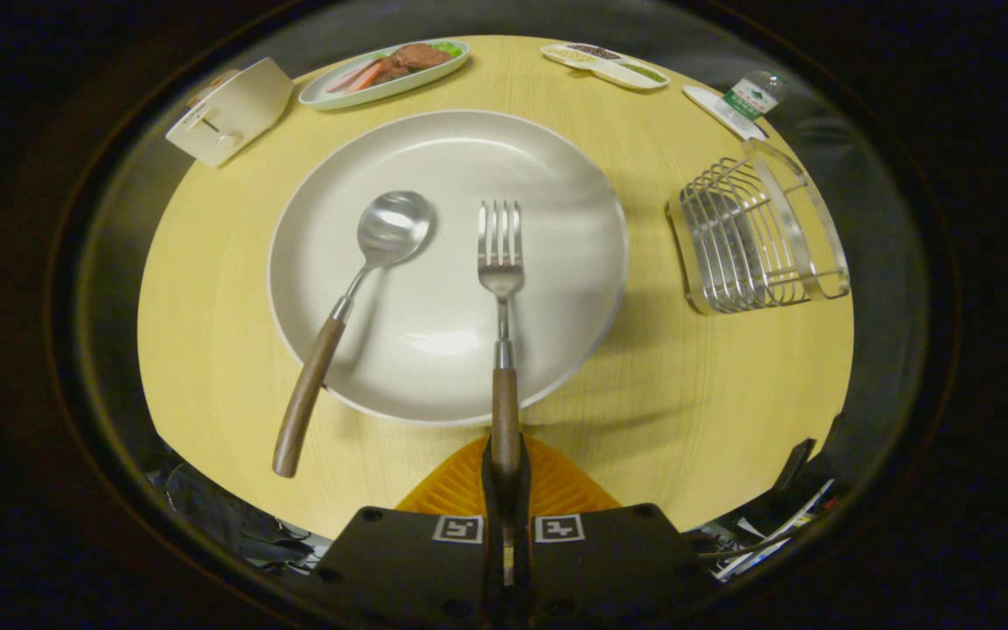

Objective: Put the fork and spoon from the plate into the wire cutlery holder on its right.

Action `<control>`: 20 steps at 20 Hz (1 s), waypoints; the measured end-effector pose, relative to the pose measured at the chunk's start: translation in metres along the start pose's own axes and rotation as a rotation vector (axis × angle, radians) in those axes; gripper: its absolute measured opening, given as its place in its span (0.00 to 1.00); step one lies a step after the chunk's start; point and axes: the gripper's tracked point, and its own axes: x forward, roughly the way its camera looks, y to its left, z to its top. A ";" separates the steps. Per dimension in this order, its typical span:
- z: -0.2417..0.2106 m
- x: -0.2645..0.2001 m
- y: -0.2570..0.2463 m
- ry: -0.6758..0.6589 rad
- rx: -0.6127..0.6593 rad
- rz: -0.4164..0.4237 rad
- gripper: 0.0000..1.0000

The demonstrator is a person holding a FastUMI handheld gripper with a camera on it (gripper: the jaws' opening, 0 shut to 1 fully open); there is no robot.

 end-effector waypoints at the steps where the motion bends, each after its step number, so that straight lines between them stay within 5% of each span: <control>1: 0.000 -0.003 -0.002 0.002 -0.012 -0.013 0.07; 9: -0.011 -0.025 -0.005 0.055 -0.097 -0.043 0.07; 20: 0.000 -0.105 -0.053 0.071 -0.044 -0.137 0.07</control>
